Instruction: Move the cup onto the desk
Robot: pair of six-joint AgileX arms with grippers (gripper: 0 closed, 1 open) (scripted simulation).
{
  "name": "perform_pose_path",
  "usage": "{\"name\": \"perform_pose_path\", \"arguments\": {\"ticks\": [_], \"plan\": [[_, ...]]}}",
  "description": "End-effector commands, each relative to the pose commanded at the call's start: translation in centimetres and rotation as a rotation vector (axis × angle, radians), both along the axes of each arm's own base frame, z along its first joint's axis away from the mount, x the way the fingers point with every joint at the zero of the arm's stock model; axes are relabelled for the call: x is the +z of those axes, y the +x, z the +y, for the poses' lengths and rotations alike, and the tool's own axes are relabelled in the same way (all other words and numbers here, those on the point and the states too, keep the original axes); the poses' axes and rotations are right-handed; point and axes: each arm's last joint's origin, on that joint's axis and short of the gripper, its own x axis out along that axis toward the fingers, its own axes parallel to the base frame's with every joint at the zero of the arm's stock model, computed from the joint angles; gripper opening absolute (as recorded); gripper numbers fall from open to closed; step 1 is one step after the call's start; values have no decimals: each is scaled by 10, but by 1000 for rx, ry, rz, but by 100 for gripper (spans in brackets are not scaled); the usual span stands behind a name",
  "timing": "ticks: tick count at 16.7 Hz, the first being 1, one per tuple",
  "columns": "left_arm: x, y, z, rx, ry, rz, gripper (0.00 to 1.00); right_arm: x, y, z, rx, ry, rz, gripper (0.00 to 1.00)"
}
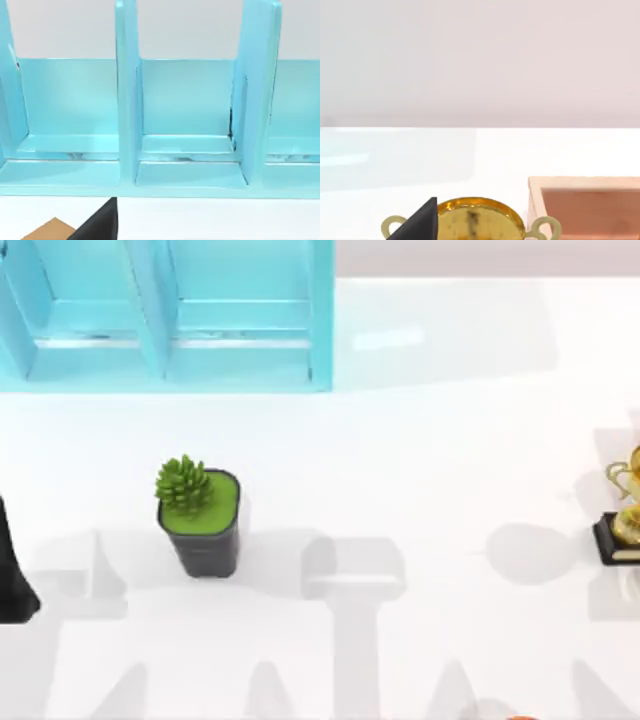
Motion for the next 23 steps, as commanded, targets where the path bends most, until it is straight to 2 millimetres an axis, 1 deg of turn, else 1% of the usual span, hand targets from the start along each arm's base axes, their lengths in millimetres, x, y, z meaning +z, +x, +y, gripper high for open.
{"name": "perform_pose_path", "arguments": {"ticks": [3,5,8,10,11,13,15,17,19,23], "plan": [[0,0,0,0,0,0,100,2,0,-1,-6,-4,10,100],[0,0,0,0,0,0,100,11,0,-3,-32,-25,59,100],[0,0,0,0,0,0,100,39,4,-10,-89,-74,198,100],[0,0,0,0,0,0,100,61,13,-17,-125,-108,340,100],[0,0,0,0,0,0,100,72,21,-21,-140,-122,428,100],[0,0,0,0,0,0,100,88,42,-33,-159,-137,630,100],[0,0,0,0,0,0,100,98,69,-50,-159,-135,848,100],[0,0,0,0,0,0,100,100,96,-70,-142,-118,1051,100],[0,0,0,0,0,0,100,100,119,-91,-116,-93,1218,100],[0,0,0,0,0,0,100,97,155,-132,-55,-38,1445,100]]}}
